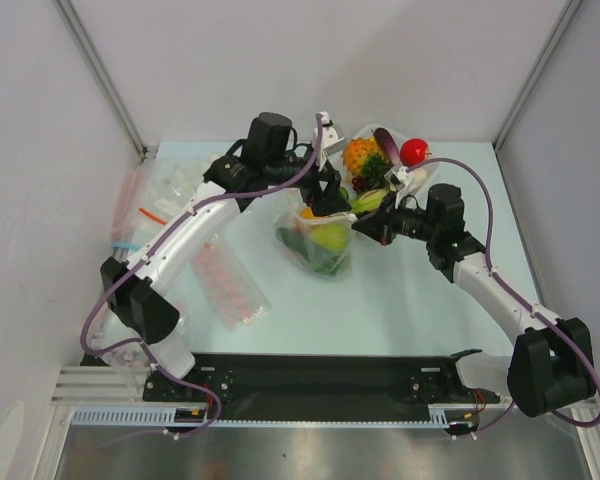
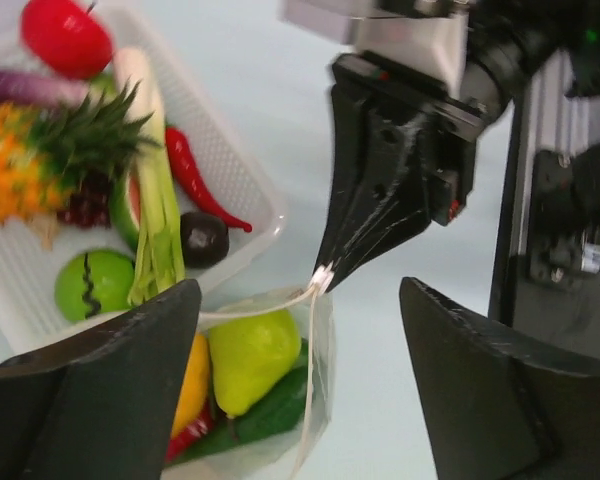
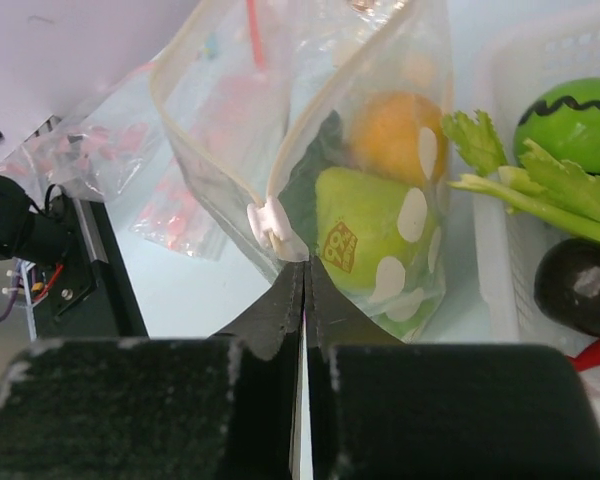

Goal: Place the food in the zip-top bag and seal the zipper
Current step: Zip the zipper food storage bag at the center of the board.

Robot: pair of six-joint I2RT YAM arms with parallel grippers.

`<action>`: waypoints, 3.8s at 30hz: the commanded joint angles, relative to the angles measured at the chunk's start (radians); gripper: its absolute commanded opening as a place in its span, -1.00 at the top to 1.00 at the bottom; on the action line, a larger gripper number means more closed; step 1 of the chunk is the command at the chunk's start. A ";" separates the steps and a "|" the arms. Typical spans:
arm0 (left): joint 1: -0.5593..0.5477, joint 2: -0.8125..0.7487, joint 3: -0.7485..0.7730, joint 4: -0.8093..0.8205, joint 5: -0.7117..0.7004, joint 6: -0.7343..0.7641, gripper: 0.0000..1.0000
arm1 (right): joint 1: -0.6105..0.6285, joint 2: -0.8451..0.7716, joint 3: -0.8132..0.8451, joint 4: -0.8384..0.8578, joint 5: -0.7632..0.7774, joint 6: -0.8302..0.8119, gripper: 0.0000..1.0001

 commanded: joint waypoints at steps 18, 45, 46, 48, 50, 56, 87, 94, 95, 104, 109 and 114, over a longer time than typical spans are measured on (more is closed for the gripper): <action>-0.008 0.109 0.072 -0.063 0.367 0.440 0.06 | 0.030 -0.002 0.082 -0.025 -0.063 -0.046 1.00; -0.020 0.157 0.038 -0.172 0.272 0.536 0.42 | 0.024 -0.010 0.088 -0.040 -0.048 -0.074 1.00; -0.022 0.158 0.040 -0.175 0.269 0.539 0.49 | 0.025 -0.010 0.085 -0.040 -0.046 -0.074 1.00; -0.027 0.161 0.046 -0.187 0.262 0.546 0.73 | 0.021 -0.011 0.084 -0.040 -0.042 -0.071 1.00; -0.028 0.163 0.052 -0.201 0.246 0.549 0.99 | 0.015 -0.017 0.073 -0.021 -0.040 -0.051 1.00; -0.031 0.149 0.046 -0.184 0.197 0.527 0.99 | -0.033 -0.047 0.022 0.055 -0.023 0.020 1.00; -0.063 0.042 0.026 -0.020 0.182 0.349 0.99 | -0.010 -0.067 0.004 0.062 -0.073 -0.020 0.15; -0.077 0.026 0.040 -0.043 0.212 0.386 0.99 | -0.005 -0.057 0.011 0.081 -0.086 -0.025 0.22; -0.079 0.028 0.046 -0.057 0.216 0.392 0.99 | -0.005 -0.057 0.011 0.084 -0.088 -0.023 0.24; -0.082 0.025 0.052 -0.071 0.216 0.401 0.99 | -0.004 -0.048 0.013 0.104 -0.088 -0.023 1.00; -0.082 0.043 0.057 -0.080 0.188 0.375 0.99 | -0.019 -0.062 -0.008 0.136 -0.105 0.000 1.00; -0.082 0.052 0.052 -0.084 0.164 0.358 0.99 | -0.053 -0.080 -0.054 0.223 -0.112 0.073 1.00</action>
